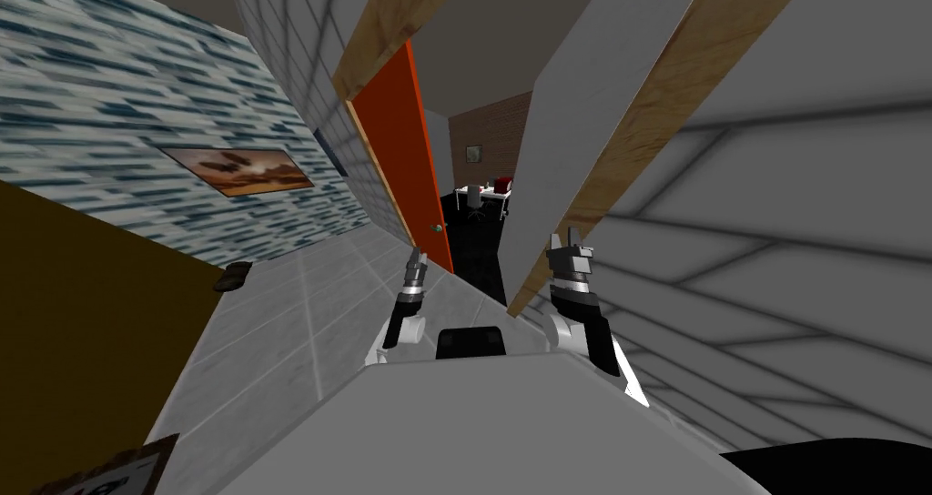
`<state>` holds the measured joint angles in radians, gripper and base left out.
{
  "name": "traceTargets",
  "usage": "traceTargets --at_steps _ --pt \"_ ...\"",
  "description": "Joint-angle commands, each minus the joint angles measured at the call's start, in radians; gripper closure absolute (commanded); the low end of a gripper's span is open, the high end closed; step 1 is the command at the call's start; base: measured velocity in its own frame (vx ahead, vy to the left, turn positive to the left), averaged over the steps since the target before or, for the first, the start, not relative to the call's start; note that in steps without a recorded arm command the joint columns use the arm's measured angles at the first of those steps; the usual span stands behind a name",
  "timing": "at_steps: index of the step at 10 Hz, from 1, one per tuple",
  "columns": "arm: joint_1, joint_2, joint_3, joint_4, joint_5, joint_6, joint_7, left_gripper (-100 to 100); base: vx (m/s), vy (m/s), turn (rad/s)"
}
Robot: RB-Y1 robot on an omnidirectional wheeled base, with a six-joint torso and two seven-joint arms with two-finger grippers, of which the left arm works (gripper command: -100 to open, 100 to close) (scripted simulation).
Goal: Push the door open
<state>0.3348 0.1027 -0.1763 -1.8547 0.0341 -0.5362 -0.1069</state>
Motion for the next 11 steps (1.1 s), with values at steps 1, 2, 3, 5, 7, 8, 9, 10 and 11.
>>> traceTargets --at_steps 1,2,3,5,7,8,9,10,11 --pt "-0.013 -0.002 -0.009 0.037 0.006 -0.009 -0.002 -100 0.097 0.079 -0.063" --pt "-0.018 -0.001 -0.014 0.054 0.01 -0.013 -0.002 -100 0.088 0.079 -0.071" --pt "-0.029 0.001 -0.023 0.09 0.018 -0.021 -0.002 -100 0.102 0.112 -0.134" --pt "-0.039 0.003 -0.033 0.126 0.027 -0.028 -0.001 -100 0.092 0.134 -0.093" --pt "-0.055 0.006 -0.047 0.18 0.04 -0.041 -0.001 -100 0.136 0.127 -0.106" --pt "-0.06 0.007 -0.052 0.198 0.044 -0.045 -0.001 -100 0.096 0.116 -0.093" --pt "-0.066 0.008 -0.057 0.217 0.049 -0.049 0.0 -100 0.074 0.108 -0.085" --pt "-0.071 0.008 -0.062 0.235 0.053 -0.053 0.0 -100 0.068 0.099 -0.072" --pt "-0.076 0.009 -0.067 0.253 0.057 -0.057 0.0 -100 0.065 0.11 -0.084"
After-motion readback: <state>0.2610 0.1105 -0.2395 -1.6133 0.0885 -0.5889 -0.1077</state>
